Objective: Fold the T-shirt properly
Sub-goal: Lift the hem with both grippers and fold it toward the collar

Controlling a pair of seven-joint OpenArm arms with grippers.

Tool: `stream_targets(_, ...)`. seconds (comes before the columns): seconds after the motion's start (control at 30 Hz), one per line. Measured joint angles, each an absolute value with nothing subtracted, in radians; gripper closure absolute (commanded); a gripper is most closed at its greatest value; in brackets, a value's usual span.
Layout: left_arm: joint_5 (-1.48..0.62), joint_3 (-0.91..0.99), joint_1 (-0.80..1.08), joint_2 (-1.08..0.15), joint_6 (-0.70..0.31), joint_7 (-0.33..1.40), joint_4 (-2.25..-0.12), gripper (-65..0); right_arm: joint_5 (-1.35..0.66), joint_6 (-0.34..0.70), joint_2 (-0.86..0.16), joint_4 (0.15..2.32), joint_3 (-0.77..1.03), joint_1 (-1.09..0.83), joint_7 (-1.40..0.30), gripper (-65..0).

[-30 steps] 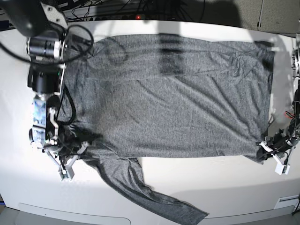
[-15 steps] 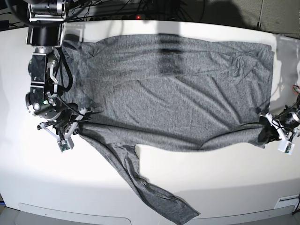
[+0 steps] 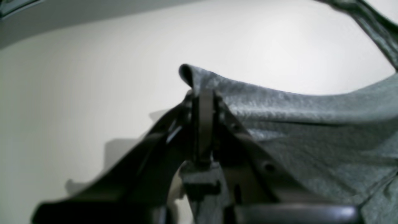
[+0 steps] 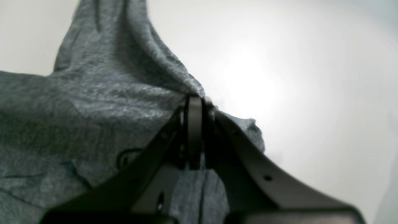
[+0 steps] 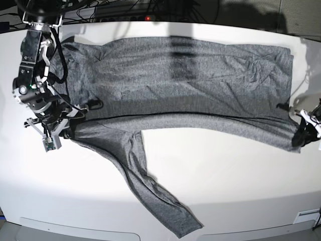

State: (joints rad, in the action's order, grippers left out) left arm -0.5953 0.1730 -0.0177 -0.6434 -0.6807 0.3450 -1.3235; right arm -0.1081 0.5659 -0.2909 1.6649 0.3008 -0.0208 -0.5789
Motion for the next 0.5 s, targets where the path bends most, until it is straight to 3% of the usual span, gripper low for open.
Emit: stream_targets(0.5, -0.651, 0.274, 0.14, -0.643, -0.683, 0.424, -1.538, 0.0, -0.129, 0.566, -0.299, 1.78, 0.368, -0.111, -0.608, 0.0)
